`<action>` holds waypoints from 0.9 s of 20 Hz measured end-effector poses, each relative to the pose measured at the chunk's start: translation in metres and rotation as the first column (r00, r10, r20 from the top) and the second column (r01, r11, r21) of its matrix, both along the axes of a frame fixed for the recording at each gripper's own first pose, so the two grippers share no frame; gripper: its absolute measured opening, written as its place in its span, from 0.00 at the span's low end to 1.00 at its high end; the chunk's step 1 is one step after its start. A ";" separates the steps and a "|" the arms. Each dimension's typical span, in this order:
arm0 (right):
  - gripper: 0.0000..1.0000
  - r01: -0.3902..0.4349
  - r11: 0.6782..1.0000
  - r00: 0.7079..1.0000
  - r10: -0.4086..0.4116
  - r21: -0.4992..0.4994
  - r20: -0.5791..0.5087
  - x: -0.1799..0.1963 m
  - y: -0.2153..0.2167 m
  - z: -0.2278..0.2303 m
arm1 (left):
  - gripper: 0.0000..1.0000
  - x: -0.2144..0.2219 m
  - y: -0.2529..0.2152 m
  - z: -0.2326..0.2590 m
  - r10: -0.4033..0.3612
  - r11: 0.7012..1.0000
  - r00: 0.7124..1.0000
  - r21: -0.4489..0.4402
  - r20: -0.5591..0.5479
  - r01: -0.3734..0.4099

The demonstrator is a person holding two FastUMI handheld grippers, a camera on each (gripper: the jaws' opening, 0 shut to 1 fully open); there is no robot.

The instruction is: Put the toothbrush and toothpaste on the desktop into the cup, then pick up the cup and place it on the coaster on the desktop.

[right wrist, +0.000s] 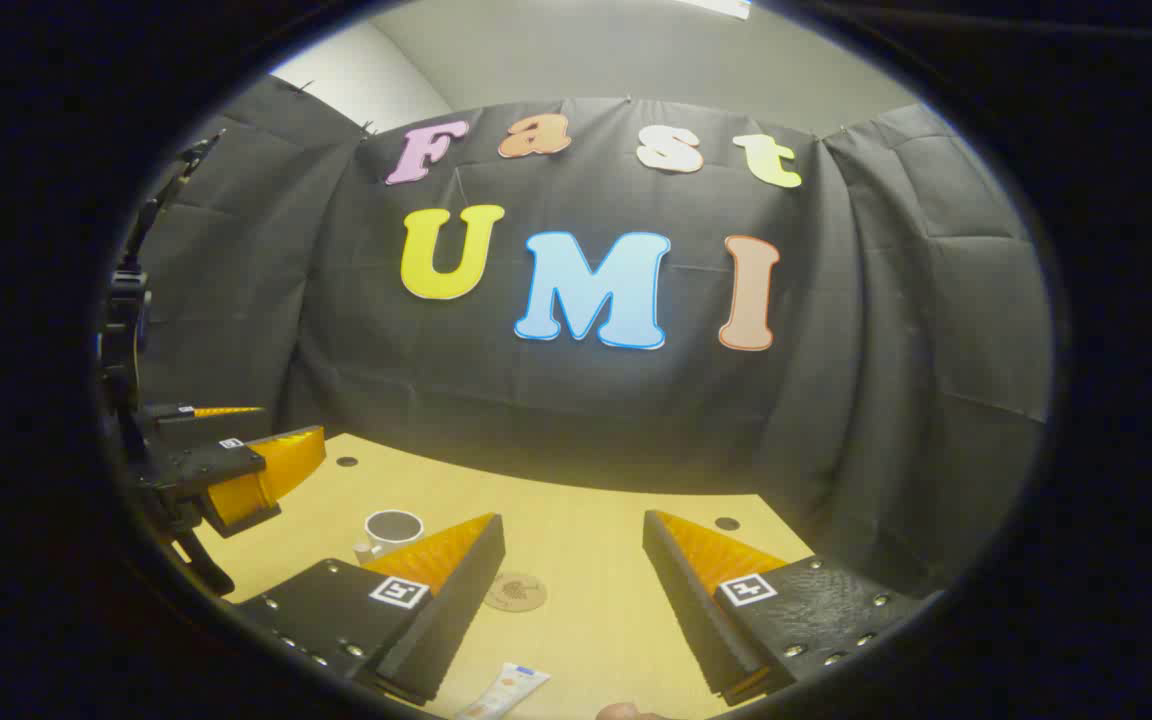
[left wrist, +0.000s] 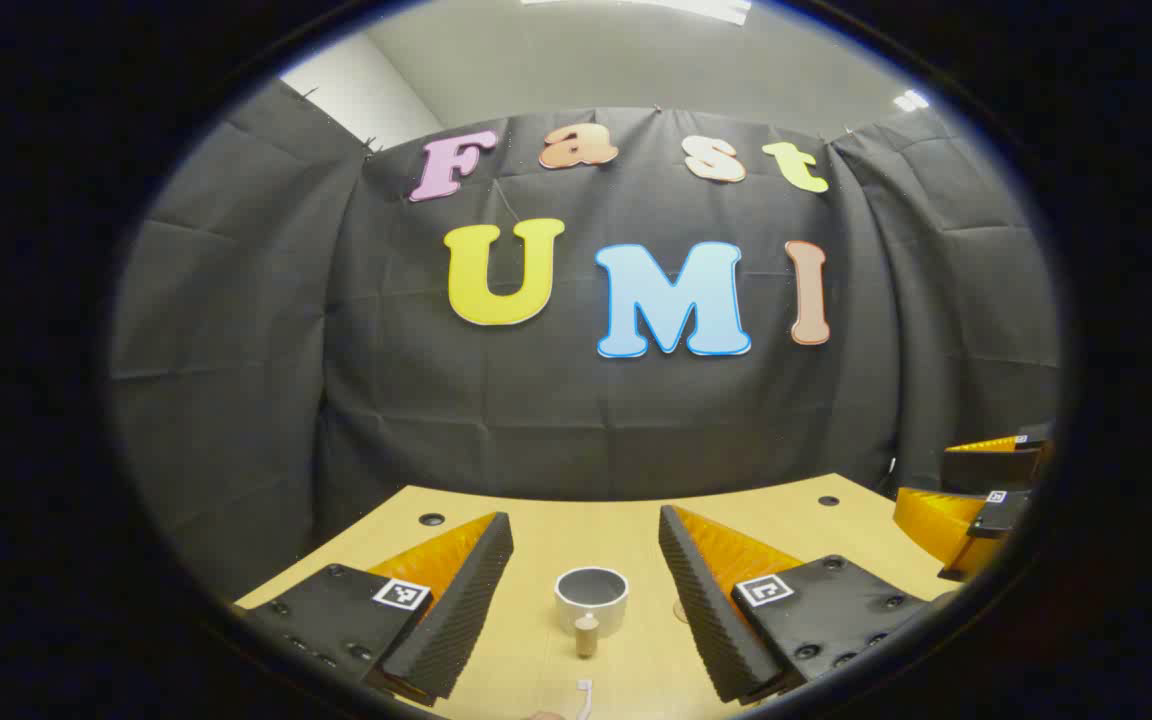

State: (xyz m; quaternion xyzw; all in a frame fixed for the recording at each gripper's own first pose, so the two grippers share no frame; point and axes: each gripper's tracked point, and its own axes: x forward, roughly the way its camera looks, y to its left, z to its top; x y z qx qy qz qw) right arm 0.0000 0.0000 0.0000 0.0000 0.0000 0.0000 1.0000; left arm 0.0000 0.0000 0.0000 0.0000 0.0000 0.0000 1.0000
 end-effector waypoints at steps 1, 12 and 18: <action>0.90 -0.003 1.000 1.000 0.003 -0.001 -0.008 0.001 0.001 -0.003 | 1.00 0.001 0.002 0.001 -0.002 1.000 1.000 0.001 0.000 0.002; 0.90 -0.023 1.000 0.999 0.024 0.016 -0.048 0.007 0.012 -0.012 | 0.95 0.011 0.009 -0.020 -0.020 1.000 0.997 0.005 -0.072 0.020; 0.90 0.024 0.999 0.988 -0.017 0.044 -0.153 0.014 0.010 -0.039 | 0.97 0.014 0.011 -0.043 -0.032 0.999 0.990 -0.023 -0.138 0.029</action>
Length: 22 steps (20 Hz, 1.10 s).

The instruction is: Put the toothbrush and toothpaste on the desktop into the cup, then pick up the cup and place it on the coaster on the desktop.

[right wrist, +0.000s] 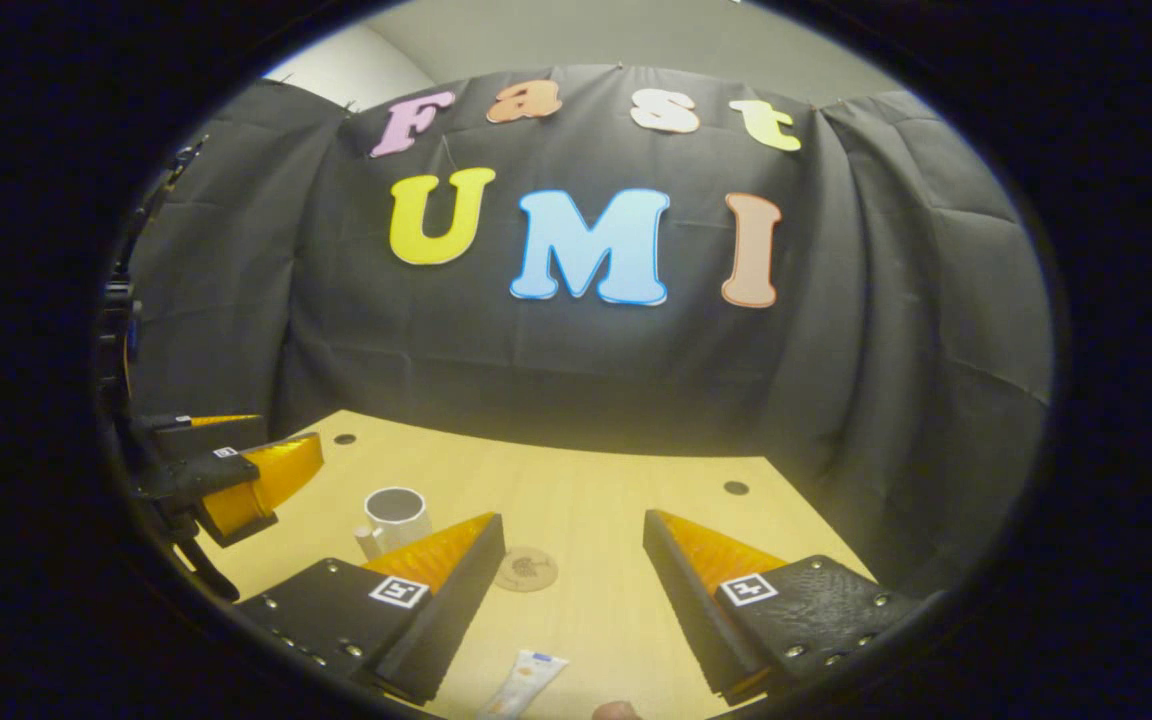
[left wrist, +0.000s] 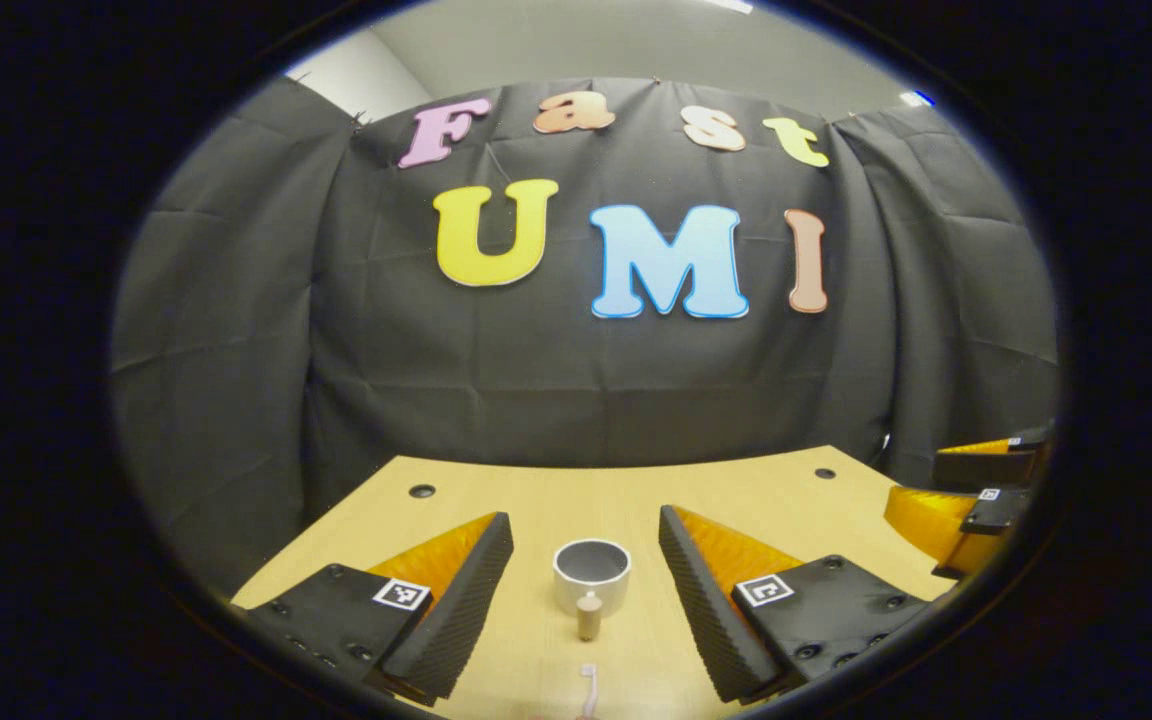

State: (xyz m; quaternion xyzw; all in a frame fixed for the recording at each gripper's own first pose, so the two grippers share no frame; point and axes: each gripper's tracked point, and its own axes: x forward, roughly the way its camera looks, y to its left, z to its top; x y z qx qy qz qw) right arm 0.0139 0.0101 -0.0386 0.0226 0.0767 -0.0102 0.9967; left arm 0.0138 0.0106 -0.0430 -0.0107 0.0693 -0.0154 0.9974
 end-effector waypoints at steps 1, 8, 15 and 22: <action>0.90 0.008 1.000 0.999 -0.008 0.013 -0.033 0.001 0.000 -0.007 | 0.96 0.000 0.001 -0.008 0.003 1.000 1.000 -0.007 -0.026 -0.003; 0.91 0.041 0.989 0.952 0.004 0.142 -0.305 -0.005 0.014 -0.072 | 1.00 -0.008 -0.009 -0.075 -0.049 0.998 0.967 -0.039 -0.249 0.041; 0.91 0.035 0.988 0.881 0.041 0.152 -0.471 -0.021 0.024 -0.110 | 0.96 -0.016 -0.017 -0.134 -0.099 0.992 0.882 -0.110 -0.461 0.054; 0.91 0.020 0.983 0.798 0.096 0.185 -0.595 -0.033 0.040 -0.146 | 0.98 -0.030 -0.013 -0.186 -0.102 0.992 0.757 -0.121 -0.645 0.030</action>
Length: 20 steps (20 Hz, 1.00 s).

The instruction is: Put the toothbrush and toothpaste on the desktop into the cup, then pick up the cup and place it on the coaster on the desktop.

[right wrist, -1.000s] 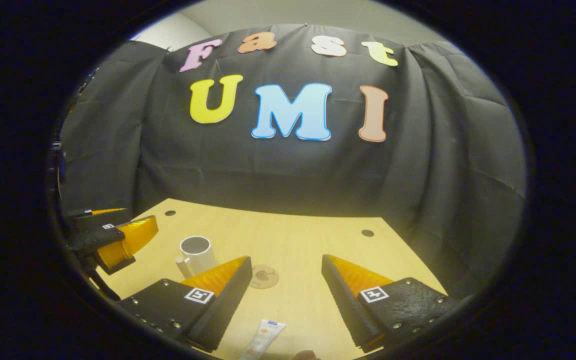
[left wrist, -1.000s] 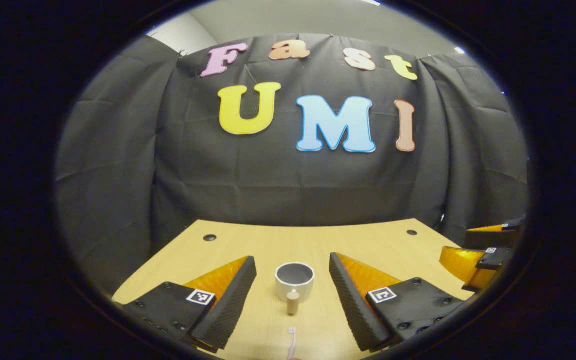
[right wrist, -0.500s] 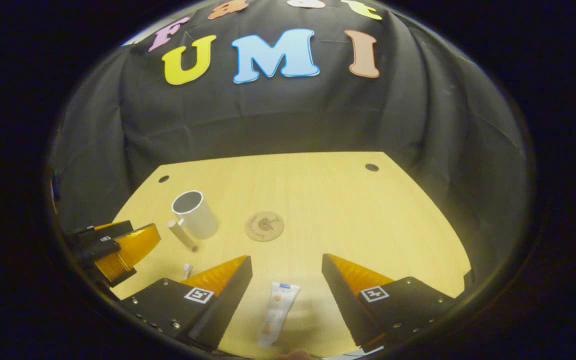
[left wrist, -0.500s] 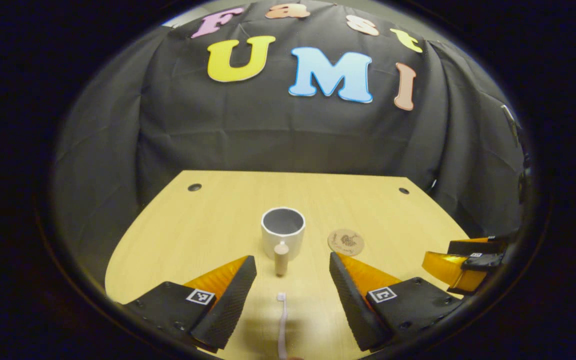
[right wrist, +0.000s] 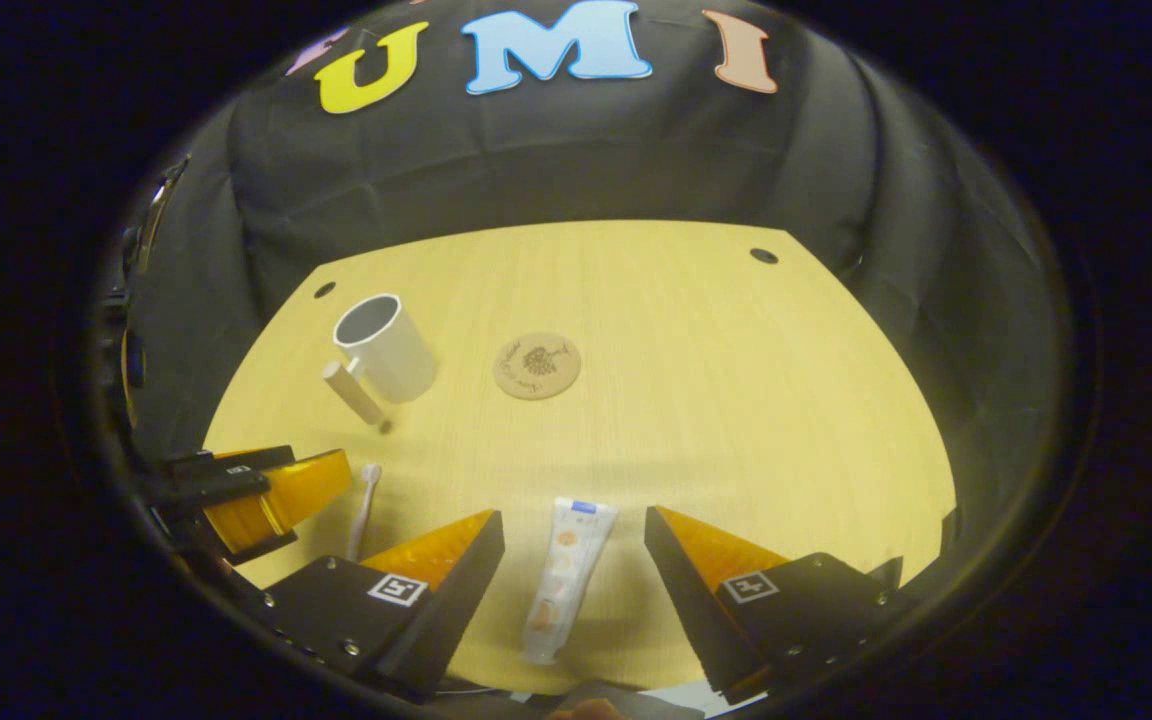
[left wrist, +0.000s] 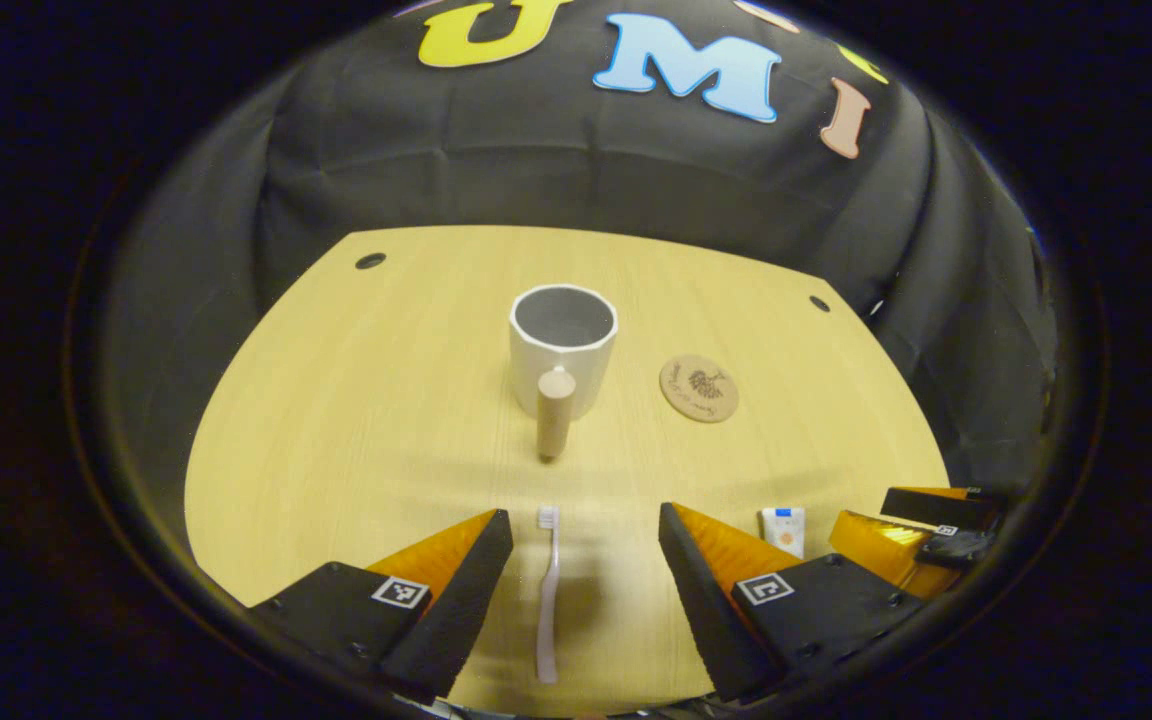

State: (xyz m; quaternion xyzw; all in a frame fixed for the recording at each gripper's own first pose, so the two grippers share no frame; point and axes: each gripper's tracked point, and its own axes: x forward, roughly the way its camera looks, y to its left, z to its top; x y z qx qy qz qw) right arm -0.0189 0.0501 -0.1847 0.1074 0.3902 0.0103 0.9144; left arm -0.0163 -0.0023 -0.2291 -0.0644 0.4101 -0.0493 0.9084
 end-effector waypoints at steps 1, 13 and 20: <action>0.91 -0.004 1.000 1.000 0.004 0.015 -0.023 -0.002 0.003 -0.005 | 0.96 -0.005 0.000 -0.007 -0.011 1.000 0.999 0.004 -0.033 0.011; 0.92 -0.030 0.996 0.963 0.052 0.087 -0.264 -0.014 0.019 -0.059 | 1.00 -0.043 0.009 -0.069 -0.021 0.998 0.939 0.054 -0.344 0.042; 0.93 -0.052 0.994 0.932 0.084 0.099 -0.351 -0.020 0.030 -0.075 | 1.00 -0.057 0.013 -0.086 0.000 0.999 0.904 0.035 -0.428 0.016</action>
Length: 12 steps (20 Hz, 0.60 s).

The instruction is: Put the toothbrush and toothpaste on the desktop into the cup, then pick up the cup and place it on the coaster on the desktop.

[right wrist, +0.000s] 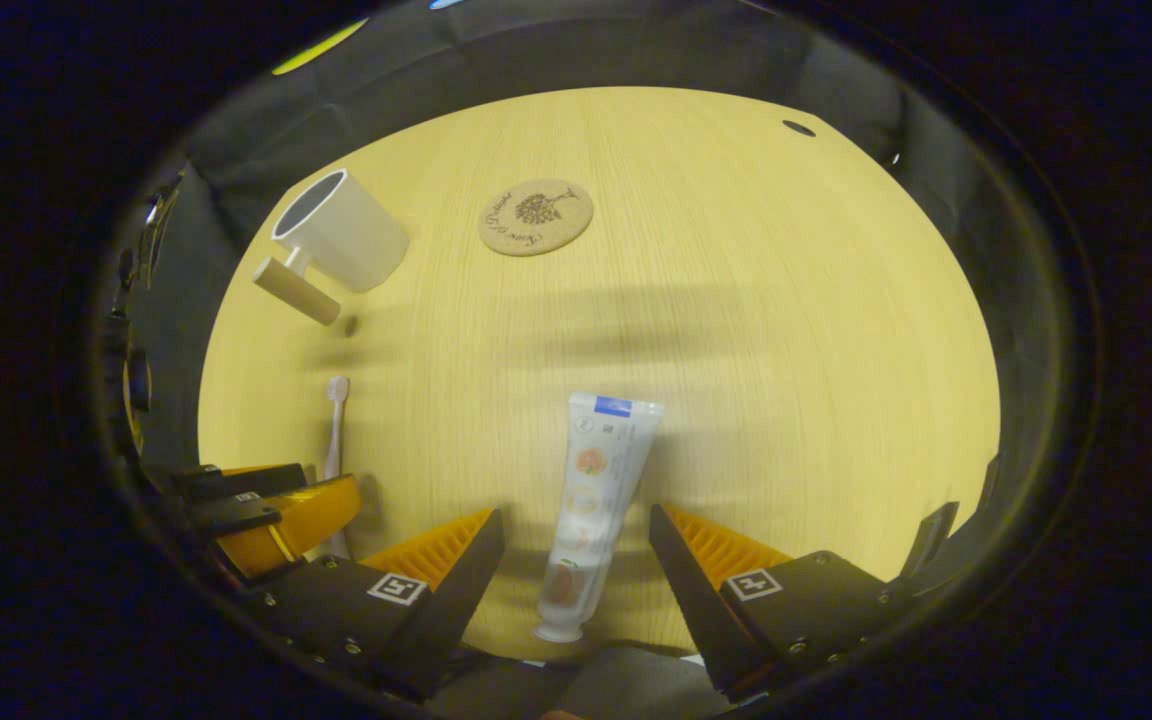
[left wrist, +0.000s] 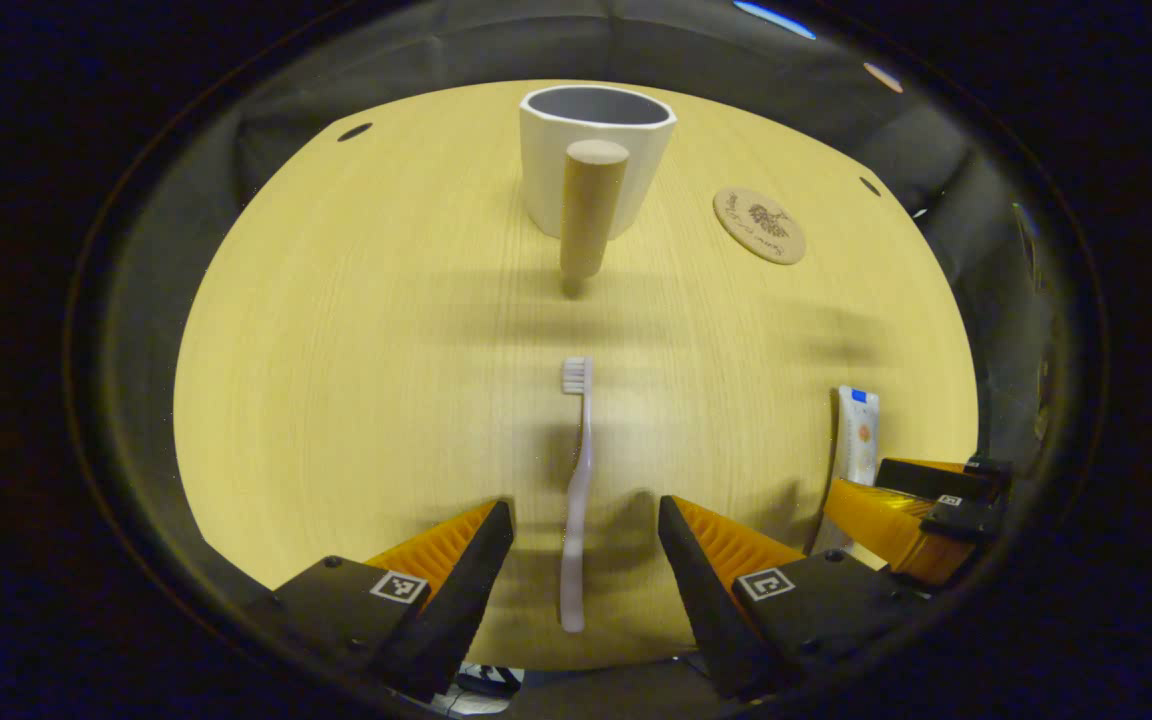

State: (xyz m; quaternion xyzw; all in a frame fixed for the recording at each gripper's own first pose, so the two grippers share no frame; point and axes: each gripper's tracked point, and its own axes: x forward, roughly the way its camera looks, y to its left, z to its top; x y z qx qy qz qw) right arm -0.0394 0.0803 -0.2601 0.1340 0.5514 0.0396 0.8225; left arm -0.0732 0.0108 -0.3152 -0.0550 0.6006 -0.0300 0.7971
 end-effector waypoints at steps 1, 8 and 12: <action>0.92 -0.004 1.000 1.000 0.004 -0.003 -0.009 0.000 0.000 -0.002 | 0.96 -0.001 -0.001 -0.002 0.001 1.000 1.000 -0.002 -0.009 -0.001; 0.87 -0.006 1.000 0.999 0.007 0.013 -0.042 -0.003 0.005 -0.014 | 0.74 -0.007 0.006 -0.010 -0.026 0.998 0.999 0.049 -0.040 0.028; 0.72 -0.006 1.000 0.999 0.006 -0.002 -0.043 -0.002 0.004 -0.016 | 0.49 -0.009 0.009 -0.010 -0.063 0.994 0.997 0.084 -0.032 0.066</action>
